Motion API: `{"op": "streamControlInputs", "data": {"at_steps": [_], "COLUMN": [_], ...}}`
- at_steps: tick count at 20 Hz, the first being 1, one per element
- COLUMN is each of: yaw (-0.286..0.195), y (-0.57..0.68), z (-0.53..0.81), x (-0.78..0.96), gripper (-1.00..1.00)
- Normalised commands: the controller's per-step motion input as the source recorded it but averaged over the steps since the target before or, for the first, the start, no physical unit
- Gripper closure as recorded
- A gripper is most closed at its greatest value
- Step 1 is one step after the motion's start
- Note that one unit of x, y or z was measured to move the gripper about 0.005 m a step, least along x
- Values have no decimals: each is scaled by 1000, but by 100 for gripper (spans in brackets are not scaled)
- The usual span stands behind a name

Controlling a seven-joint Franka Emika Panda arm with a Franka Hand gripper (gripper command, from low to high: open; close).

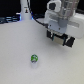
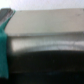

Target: Open the kcup holder, insert the kcup into the holder, and close the kcup holder

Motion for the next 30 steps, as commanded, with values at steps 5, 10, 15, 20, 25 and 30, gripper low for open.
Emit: {"op": "streamControlInputs", "data": {"at_steps": [5,10,15,20,25,30], "yaw": [-23,-96,-155,-206,-226,-208], "y": [-158,-361,-609,-569,-534,-482], "z": [178,242,238,92,22,0], "x": [326,375,407,302,243,256], "gripper": [-100,-100,-100,-100,-100,-100]}}
